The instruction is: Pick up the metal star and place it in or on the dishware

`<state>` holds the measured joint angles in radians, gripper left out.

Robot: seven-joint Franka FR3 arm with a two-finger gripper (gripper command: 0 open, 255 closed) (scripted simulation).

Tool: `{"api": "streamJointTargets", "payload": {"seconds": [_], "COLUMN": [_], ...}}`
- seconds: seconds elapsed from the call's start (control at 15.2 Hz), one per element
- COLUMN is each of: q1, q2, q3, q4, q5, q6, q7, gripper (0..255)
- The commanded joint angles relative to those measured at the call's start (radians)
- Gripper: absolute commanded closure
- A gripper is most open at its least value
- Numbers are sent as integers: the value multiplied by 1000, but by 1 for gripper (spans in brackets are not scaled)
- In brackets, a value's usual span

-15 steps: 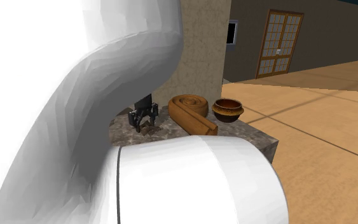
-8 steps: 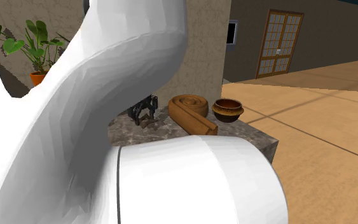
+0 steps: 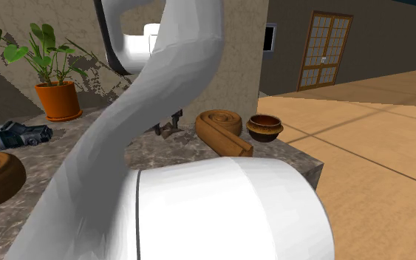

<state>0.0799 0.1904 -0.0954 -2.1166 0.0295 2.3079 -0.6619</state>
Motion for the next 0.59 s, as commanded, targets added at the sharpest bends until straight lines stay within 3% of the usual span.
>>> {"api": "streamJointTargets", "payload": {"seconds": [0.0, 0.53], "q1": [-1, 1], "q2": [-18, -74], "q3": [-1, -3], "q4": [8, 51], "q5": [-3, -11], "q6": [-26, -125], "q7": [0, 6], "gripper": [255, 255]}}
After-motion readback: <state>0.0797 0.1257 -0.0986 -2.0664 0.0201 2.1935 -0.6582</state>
